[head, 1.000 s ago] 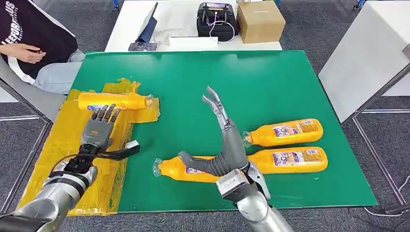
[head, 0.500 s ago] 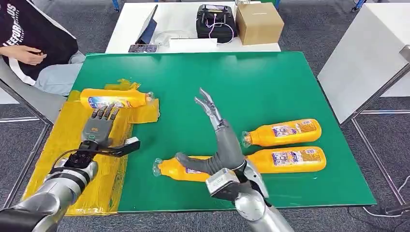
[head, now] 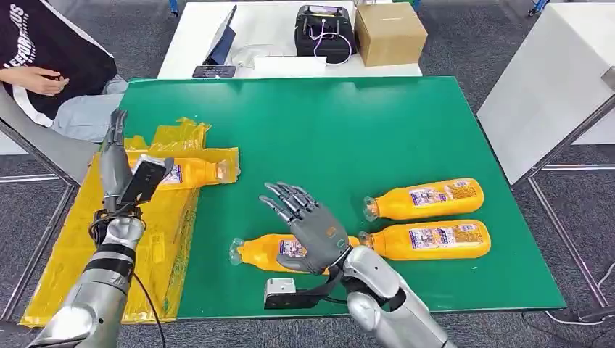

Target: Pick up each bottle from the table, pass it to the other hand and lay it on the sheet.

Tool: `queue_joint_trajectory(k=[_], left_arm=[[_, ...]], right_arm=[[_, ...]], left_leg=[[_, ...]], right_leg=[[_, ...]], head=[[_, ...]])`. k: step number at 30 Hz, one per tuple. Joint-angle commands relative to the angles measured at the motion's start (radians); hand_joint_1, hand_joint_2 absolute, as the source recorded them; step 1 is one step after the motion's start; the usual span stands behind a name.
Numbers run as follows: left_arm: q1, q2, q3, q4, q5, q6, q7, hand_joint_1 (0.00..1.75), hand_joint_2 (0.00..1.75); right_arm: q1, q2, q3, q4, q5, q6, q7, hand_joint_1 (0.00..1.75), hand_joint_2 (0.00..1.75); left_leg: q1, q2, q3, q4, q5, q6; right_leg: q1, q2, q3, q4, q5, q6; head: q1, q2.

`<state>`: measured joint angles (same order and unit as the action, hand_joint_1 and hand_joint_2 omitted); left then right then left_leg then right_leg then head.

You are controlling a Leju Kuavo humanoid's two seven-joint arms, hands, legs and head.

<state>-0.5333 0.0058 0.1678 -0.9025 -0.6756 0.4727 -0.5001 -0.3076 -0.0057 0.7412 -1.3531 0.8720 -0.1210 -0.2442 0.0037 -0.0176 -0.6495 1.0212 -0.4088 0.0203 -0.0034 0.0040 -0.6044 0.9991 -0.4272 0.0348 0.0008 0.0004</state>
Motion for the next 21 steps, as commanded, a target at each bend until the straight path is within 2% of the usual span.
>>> queue_joint_trajectory(k=[1,3,4,7,10,11,12,13,16,17,18,21], left_arm=[[0.021,-0.071,0.045,-0.087,0.024,-0.014,-0.007,0.00,1.75],[0.030,-0.074,0.037,-0.099,0.033,-0.020,-0.007,0.00,1.75],[0.040,-0.076,0.031,-0.115,0.042,-0.024,-0.006,0.00,1.75],[0.069,-0.093,-0.001,-0.173,0.047,-0.034,-0.005,0.00,1.75],[0.108,-0.126,-0.058,-0.276,0.074,-0.065,0.001,0.00,1.75],[0.118,-0.132,-0.080,-0.303,0.077,-0.073,0.009,0.00,1.75],[0.121,-0.134,-0.087,-0.311,0.078,-0.072,0.017,0.00,1.75],[0.121,-0.134,-0.087,-0.311,0.078,-0.072,0.017,0.00,1.75],[0.122,-0.131,-0.087,-0.311,0.078,-0.072,0.017,0.00,1.75],[0.122,-0.127,-0.094,-0.311,0.080,-0.075,0.020,0.00,1.75],[0.126,-0.131,-0.108,-0.322,0.082,-0.080,0.016,0.00,1.75],[0.147,-0.148,-0.171,-0.381,0.077,-0.076,0.021,0.00,1.75]], right_arm=[[-0.064,-0.083,0.068,0.153,0.030,0.024,0.014,0.00,1.75],[-0.053,-0.087,0.063,0.144,0.029,0.023,0.014,0.00,1.75],[-0.041,-0.093,0.060,0.133,0.033,0.020,0.020,0.00,1.75],[-0.016,-0.114,0.054,0.125,0.055,0.021,0.050,0.00,1.75],[-0.014,-0.104,0.039,0.192,0.098,0.013,0.118,0.00,1.75],[-0.014,-0.098,0.035,0.218,0.108,0.010,0.126,0.00,1.75],[-0.015,-0.096,0.034,0.227,0.112,0.005,0.124,0.00,1.75],[-0.015,-0.096,0.034,0.227,0.112,0.005,0.124,0.00,1.75],[-0.016,-0.093,0.034,0.227,0.112,0.006,0.124,0.00,1.75],[-0.015,-0.090,0.031,0.234,0.117,0.007,0.128,0.00,1.75],[-0.012,-0.088,0.029,0.247,0.122,0.014,0.137,0.00,1.75],[-0.015,-0.083,0.042,0.319,0.148,0.025,0.150,0.00,1.75]], left_leg=[[0.000,0.000,0.004,-0.001,0.000,0.000],[0.000,0.000,0.003,-0.001,0.000,0.000],[0.001,0.001,0.009,-0.001,-0.002,0.000],[0.000,0.000,0.002,-0.001,0.000,0.000],[0.000,-0.001,0.002,-0.001,0.000,0.000],[0.001,-0.002,0.009,-0.001,-0.002,0.000],[0.000,-0.001,0.002,-0.001,0.000,0.000],[0.001,-0.001,0.005,-0.001,-0.002,0.000],[0.000,-0.001,0.000,-0.001,0.000,0.000],[0.001,-0.001,0.008,-0.001,-0.002,0.000],[0.000,0.000,0.002,-0.001,-0.001,0.000],[0.000,-0.001,0.002,-0.001,-0.001,0.000]], right_leg=[[0.001,-0.002,0.005,-0.002,-0.001,0.000],[0.000,-0.001,0.003,-0.001,0.000,0.000],[0.001,-0.001,0.010,-0.003,-0.002,0.000],[0.000,-0.001,0.003,-0.002,0.000,0.000],[0.001,-0.002,0.003,-0.002,-0.001,0.000],[0.002,-0.004,0.011,-0.004,-0.003,0.000],[0.001,-0.002,0.003,-0.002,-0.001,0.000],[0.001,-0.003,0.007,-0.003,-0.002,0.000],[0.000,-0.002,0.001,-0.002,0.000,0.000],[0.001,-0.003,0.010,-0.003,-0.002,0.000],[0.001,-0.001,0.004,-0.002,-0.001,0.000],[0.001,-0.002,0.003,-0.002,-0.001,0.000]], head=[[0.000,0.000],[0.000,0.000],[0.000,0.000],[0.000,0.000],[0.000,0.000],[0.000,0.000],[0.000,0.000],[0.000,0.000],[0.000,0.000],[0.000,0.000],[0.000,0.000],[0.000,0.000]])
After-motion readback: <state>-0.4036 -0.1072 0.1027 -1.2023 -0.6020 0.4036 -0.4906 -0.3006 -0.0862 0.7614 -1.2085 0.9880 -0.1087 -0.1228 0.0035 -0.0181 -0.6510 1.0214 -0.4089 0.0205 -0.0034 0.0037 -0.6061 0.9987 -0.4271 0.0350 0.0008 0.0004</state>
